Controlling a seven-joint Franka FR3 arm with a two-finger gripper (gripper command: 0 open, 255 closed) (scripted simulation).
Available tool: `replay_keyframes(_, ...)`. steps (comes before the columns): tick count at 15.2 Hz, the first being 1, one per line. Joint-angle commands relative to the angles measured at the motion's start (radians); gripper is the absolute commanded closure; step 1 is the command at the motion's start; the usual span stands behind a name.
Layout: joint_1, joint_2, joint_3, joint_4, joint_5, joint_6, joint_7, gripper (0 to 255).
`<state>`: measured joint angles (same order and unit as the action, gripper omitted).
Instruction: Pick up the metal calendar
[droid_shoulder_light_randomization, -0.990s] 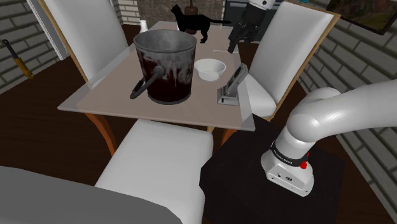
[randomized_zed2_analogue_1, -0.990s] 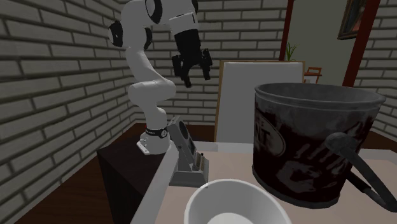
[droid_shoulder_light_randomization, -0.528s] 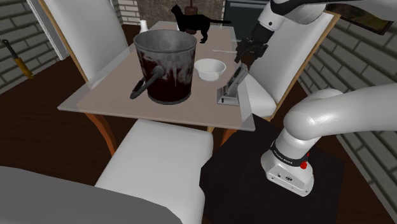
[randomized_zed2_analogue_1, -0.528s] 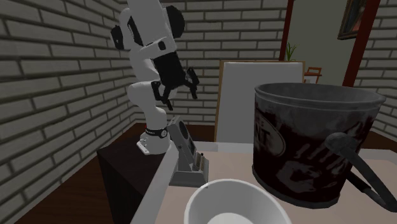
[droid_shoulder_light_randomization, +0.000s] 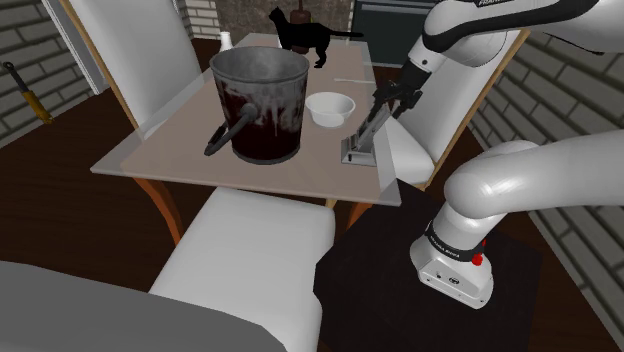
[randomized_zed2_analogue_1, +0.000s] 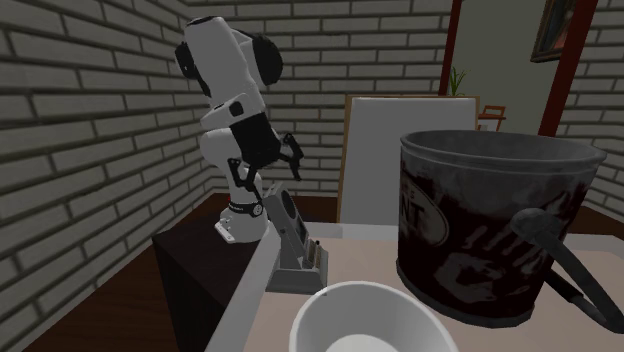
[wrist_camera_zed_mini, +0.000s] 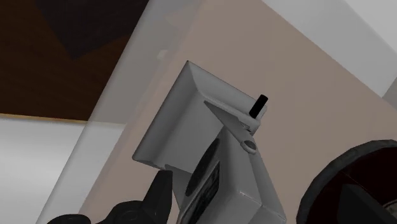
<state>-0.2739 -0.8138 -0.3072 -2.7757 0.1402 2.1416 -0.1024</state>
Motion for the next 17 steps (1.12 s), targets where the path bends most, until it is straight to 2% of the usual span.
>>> replay_keyframes(1, 0.000, 0.009, -0.007, -0.021, 0.001, 0.029, -0.010, 0)
replay_keyframes(3, 0.000, 0.011, -0.009, -0.027, 0.001, 0.038, -0.013, 0)
replay_keyframes(4, 0.001, 0.012, -0.009, -0.027, 0.001, 0.038, -0.013, 255)
replay_keyframes(13, 0.000, 0.012, -0.009, -0.027, 0.001, 0.038, -0.013, 255)
replay_keyframes(17, -0.002, -0.007, 0.003, 0.016, -0.001, -0.022, 0.006, 255)
